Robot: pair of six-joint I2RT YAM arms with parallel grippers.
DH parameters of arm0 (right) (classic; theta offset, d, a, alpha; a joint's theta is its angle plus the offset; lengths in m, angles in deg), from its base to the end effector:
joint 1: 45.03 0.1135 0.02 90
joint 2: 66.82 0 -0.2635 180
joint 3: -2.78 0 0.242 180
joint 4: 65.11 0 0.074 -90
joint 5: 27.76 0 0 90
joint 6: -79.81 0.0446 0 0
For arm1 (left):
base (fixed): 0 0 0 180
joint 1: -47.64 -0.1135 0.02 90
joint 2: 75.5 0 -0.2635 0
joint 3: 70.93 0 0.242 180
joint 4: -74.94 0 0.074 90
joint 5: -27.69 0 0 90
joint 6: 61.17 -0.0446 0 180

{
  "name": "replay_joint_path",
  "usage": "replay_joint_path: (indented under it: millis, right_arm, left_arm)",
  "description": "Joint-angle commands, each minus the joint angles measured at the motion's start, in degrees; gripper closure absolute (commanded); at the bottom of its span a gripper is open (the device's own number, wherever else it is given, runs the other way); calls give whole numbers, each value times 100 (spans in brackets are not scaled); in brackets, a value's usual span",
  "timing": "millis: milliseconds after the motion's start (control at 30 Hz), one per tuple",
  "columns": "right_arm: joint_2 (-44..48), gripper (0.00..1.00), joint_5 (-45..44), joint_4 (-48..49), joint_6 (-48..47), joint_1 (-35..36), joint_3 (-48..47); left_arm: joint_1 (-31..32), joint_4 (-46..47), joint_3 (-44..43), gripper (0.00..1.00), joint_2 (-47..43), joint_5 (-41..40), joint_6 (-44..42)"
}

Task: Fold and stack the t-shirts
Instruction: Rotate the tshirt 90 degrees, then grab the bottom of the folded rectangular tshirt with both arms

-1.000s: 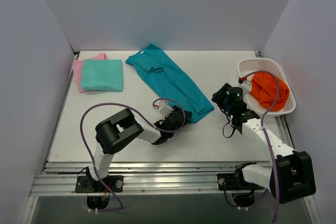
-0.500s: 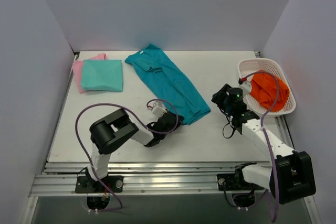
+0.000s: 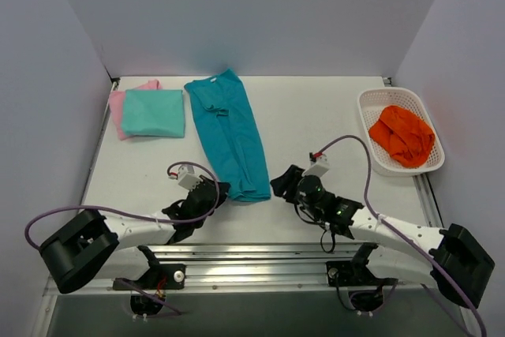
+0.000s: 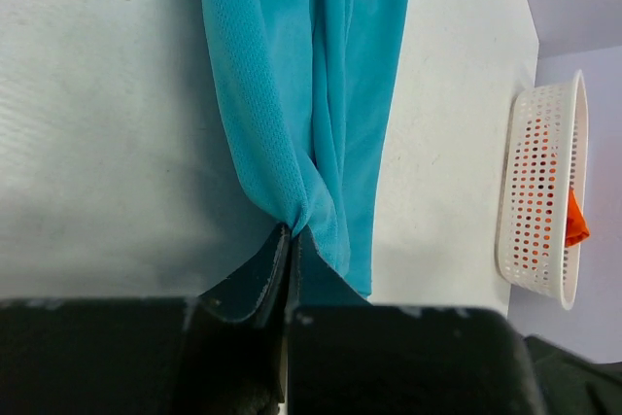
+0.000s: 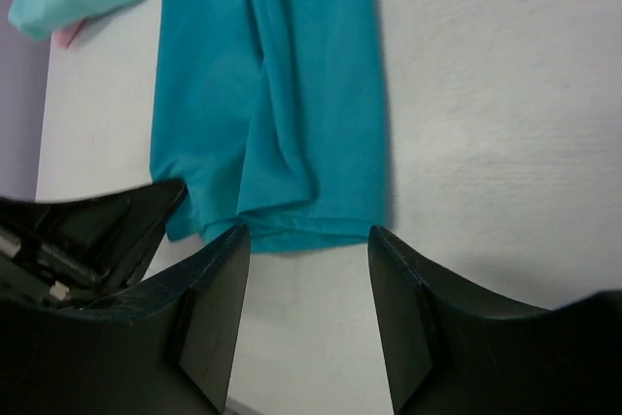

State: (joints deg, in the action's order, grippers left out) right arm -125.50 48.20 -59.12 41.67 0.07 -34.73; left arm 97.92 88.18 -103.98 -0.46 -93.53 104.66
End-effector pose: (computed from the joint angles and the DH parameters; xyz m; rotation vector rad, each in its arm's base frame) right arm 0.1643 0.1495 0.2205 0.2952 1.9158 0.9476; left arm 0.1649 -0.1623 0.1522 -0.7913 1.9422 -0.8299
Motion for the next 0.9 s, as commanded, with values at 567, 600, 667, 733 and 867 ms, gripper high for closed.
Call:
replay_joint_path:
  millis: [567,600,667,733,867]
  right_arm:
    - [-3027,54,-1109,1842,1125,1739,-216]
    - [-3027,54,-1109,1833,1125,1739,-216]
    - [-3001,54,-1118,1755,1099,1739,-233]
    - [-2931,54,-1197,1623,1090,1739,-233]
    - [-2878,53,-1267,1517,1090,1739,-215]
  left_arm:
    - [140,-1063,877,98,-834,-490,283]
    - [140,-1063,877,98,-834,-490,292]
    - [140,-1072,885,98,-842,-508,283]
    - [140,-1116,894,98,-904,-543,283]
    - [140,-1282,903,98,-1071,-630,265]
